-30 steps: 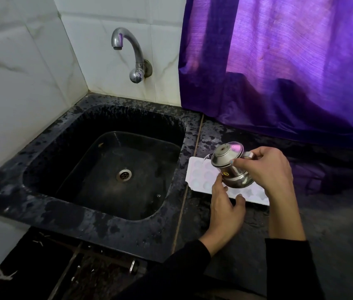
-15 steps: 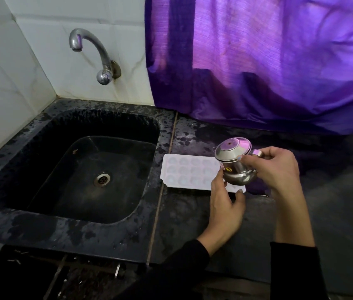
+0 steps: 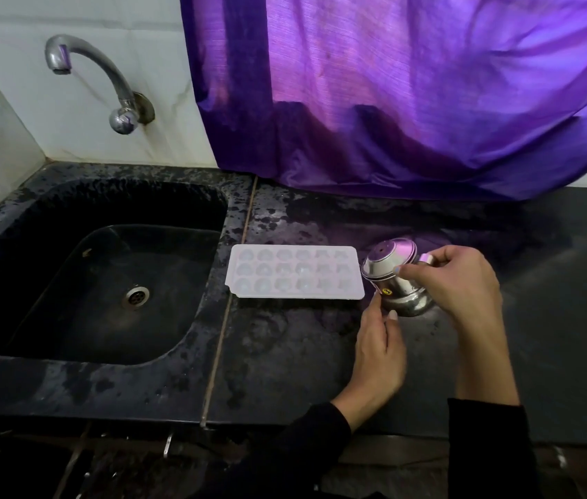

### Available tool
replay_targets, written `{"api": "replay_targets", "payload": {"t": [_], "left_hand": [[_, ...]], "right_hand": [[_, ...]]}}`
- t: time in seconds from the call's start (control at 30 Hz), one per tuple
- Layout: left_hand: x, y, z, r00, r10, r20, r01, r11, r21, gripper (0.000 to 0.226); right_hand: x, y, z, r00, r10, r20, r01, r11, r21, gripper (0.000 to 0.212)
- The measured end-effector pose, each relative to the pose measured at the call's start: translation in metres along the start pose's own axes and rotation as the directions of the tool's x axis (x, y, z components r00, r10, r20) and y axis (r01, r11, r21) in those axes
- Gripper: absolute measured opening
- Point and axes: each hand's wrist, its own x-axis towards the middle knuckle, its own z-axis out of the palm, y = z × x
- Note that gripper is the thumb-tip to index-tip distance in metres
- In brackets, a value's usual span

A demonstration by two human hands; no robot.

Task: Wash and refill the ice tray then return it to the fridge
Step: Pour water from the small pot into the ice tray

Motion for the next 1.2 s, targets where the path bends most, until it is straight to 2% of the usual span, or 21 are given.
{"api": "replay_targets", "payload": {"t": [0.47,0.8,1.2], "left_hand": [[0.001,-0.002,0.013,1.0,-0.02,-0.012,0.02,1.0,-0.001,0.044],[0.003,-0.007,0.012,0.999,-0.045,-0.031,0.045,0.999,0.013,0.048],[0.0,-0.002,0.008,0.996,0.041,-0.082,-0.041,0.999,-0.008,0.044]], "right_hand": [[0.004,0.003,-0.003,1.0,-0.005,0.026,0.007,0.996,-0.094,0.027],[0.006,0.004,-0.002,0.999,0.0,0.055,0.004,0.997,-0.074,0.027],[0.007,0.01,-0.008,0.997,0.03,0.065,-0.038,0.991,0.13,0.037]]}}
